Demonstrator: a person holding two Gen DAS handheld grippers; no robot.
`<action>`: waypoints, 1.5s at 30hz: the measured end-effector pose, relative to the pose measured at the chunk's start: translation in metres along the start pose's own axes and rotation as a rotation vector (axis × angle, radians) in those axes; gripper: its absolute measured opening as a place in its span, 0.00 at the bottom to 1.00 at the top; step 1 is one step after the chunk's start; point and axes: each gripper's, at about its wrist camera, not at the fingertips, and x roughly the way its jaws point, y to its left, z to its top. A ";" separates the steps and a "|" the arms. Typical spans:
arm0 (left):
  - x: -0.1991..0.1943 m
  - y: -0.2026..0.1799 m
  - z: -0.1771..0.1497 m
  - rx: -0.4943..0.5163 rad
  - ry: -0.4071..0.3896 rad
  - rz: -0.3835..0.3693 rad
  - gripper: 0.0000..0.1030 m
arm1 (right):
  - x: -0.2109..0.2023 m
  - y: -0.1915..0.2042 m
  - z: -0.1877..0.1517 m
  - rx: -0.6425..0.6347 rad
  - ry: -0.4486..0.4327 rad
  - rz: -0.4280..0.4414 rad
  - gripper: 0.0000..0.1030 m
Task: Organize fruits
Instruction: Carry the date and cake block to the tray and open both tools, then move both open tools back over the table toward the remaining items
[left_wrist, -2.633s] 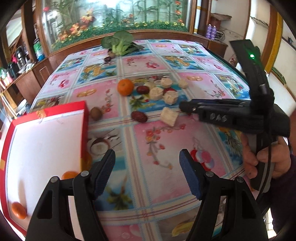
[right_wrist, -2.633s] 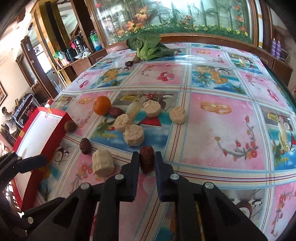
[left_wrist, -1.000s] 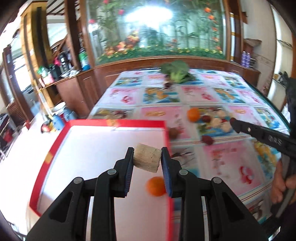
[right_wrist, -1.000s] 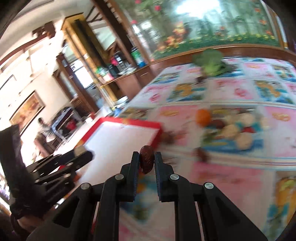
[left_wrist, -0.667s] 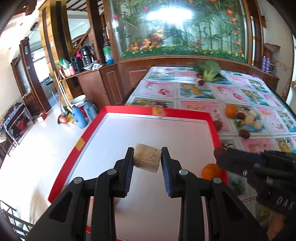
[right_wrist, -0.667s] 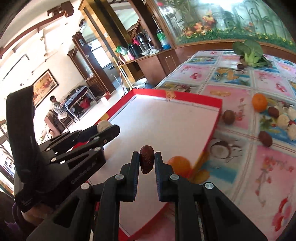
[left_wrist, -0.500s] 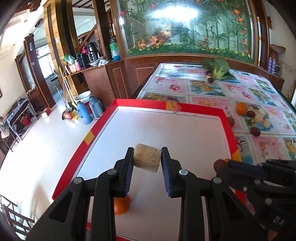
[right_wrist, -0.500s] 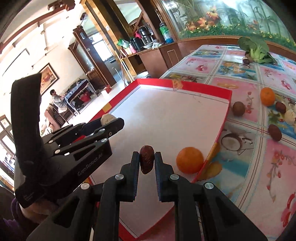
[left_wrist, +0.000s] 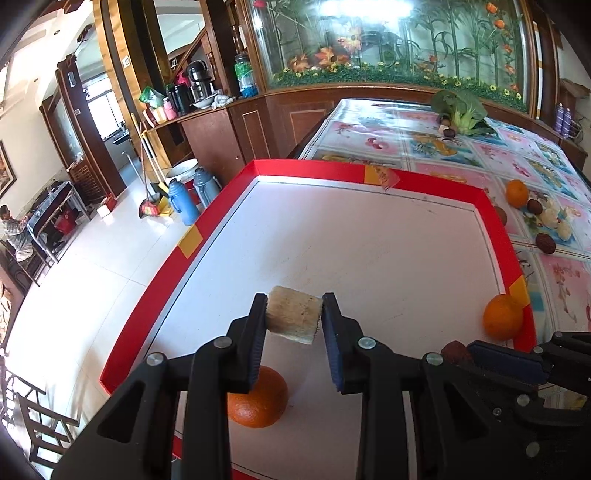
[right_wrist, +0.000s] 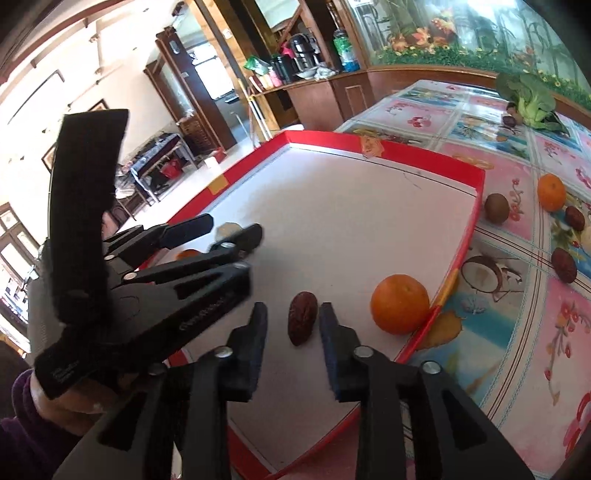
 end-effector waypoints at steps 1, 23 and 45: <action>0.000 0.000 0.000 -0.002 0.003 0.001 0.32 | -0.003 -0.001 -0.001 0.002 -0.010 -0.001 0.41; -0.069 0.000 0.010 -0.014 -0.180 0.047 0.81 | -0.067 -0.032 -0.017 0.192 -0.303 0.063 0.43; -0.109 -0.108 0.032 0.128 -0.230 -0.182 0.99 | -0.202 -0.114 -0.037 0.194 -0.545 -0.501 0.66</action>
